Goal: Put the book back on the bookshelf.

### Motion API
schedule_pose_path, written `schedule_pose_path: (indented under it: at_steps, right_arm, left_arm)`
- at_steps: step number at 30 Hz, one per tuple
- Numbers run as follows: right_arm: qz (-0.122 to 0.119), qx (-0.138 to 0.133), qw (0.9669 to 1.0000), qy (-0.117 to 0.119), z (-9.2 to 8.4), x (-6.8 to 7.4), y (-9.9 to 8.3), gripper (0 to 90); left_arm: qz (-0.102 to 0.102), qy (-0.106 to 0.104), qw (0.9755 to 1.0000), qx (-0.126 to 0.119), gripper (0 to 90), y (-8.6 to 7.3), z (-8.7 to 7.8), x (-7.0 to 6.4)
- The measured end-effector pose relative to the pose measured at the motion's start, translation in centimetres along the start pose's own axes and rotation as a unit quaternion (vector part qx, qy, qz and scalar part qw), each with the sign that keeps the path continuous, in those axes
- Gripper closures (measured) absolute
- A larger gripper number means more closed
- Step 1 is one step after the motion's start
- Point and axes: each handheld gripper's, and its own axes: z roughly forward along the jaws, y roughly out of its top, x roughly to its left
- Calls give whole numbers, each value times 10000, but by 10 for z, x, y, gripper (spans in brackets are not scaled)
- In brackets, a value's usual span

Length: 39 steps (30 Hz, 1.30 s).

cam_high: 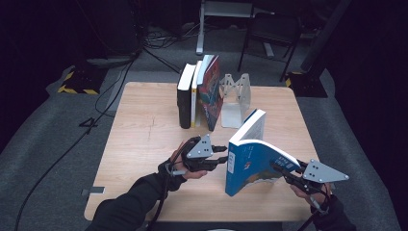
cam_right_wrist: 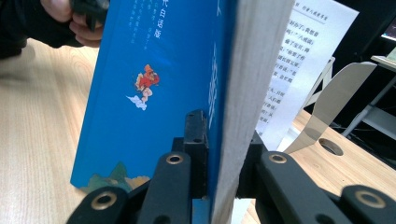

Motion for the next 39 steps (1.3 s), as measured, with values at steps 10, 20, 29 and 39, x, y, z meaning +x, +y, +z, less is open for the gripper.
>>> schedule_pose_path:
  at_steps: [10,20,29,39]
  right_arm:
    - [-39,0,10000,31,-5,3,-2,790]
    - [-76,14,10000,14,-6,5,-2,788]
    - [-83,59,9999,-81,-6,7,-5,774]
    - [-60,248,9990,-364,-4,5,-13,662]
  left_arm:
    - [-79,-114,9987,485,498,-18,4,-17]
    - [84,-446,9957,811,320,-23,36,-48]
    - [-191,-1,9990,396,322,-13,50,-41]
    - [-3,203,9992,356,464,-7,49,-41]
